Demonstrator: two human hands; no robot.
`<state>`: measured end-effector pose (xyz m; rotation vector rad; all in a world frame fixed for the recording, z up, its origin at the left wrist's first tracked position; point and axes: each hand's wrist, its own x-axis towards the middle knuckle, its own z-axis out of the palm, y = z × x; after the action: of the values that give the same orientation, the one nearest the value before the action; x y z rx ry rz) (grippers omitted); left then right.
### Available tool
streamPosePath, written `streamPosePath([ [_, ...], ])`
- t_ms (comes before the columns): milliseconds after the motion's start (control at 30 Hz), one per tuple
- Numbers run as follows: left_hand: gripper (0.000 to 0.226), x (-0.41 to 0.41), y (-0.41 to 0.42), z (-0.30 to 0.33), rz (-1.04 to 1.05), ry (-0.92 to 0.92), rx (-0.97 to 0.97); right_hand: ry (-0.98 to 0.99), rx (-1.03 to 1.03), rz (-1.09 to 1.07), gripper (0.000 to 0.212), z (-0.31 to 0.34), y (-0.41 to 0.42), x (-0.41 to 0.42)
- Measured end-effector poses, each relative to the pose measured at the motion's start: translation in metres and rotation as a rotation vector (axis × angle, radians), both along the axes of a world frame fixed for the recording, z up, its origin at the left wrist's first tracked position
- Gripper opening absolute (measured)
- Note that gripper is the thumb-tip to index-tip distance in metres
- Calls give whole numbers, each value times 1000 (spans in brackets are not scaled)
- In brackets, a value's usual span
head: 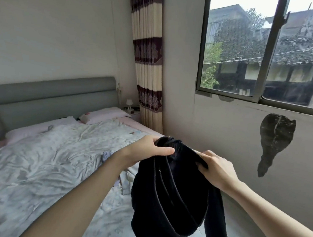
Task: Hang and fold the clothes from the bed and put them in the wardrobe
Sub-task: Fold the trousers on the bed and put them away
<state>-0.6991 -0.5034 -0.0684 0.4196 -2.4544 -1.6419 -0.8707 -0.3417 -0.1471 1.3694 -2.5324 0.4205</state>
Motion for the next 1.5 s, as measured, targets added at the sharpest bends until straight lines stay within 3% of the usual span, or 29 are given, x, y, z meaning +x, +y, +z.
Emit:
streamPosePath([
  [67,10,8,-6,0,-5,-22,-29,57,-108,-30,48,4,7,-2],
  [167,15,21,-17,-3,-16,-74,-47,347,-255,63,45,12,9,-2],
  [267,22,27,-20,-8,101,-13,-128,473,-244,168,39,24,4,6],
  [433,37,30,-11,-15,362,-13,-890,112,-239,93,26,42,-8,31],
  [533,31,32,-17,-18,316,-32,-1062,-55,-168,34,27,47,-11,33],
  [633,16,39,-25,-16,177,-65,-943,-119,13,1,27,38,-5,29],
  [767,18,42,-58,-14,126,-156,-385,-305,228,83,25,37,5,32],
  [833,19,38,-85,-33,296,-229,-443,-424,285,118,29,41,7,39],
  [900,46,37,-99,-59,384,-424,-652,-500,266,129,31,45,7,45],
  [967,60,34,-93,-83,278,-471,-645,-551,157,99,30,48,5,45],
  [1100,40,31,-50,-100,34,-274,-213,-709,-229,-104,19,60,-3,39],
  [1167,38,31,-26,-99,13,-139,-121,-802,-382,-187,18,68,-9,42],
  [1333,83,33,13,-81,-49,166,45,-965,-720,-311,18,86,-19,47],
  [1400,96,36,18,-74,-103,161,-100,-1049,-829,-321,25,92,-16,45],
  [1500,116,40,18,-82,-194,9,-571,-1128,-935,-339,16,97,-6,42],
])
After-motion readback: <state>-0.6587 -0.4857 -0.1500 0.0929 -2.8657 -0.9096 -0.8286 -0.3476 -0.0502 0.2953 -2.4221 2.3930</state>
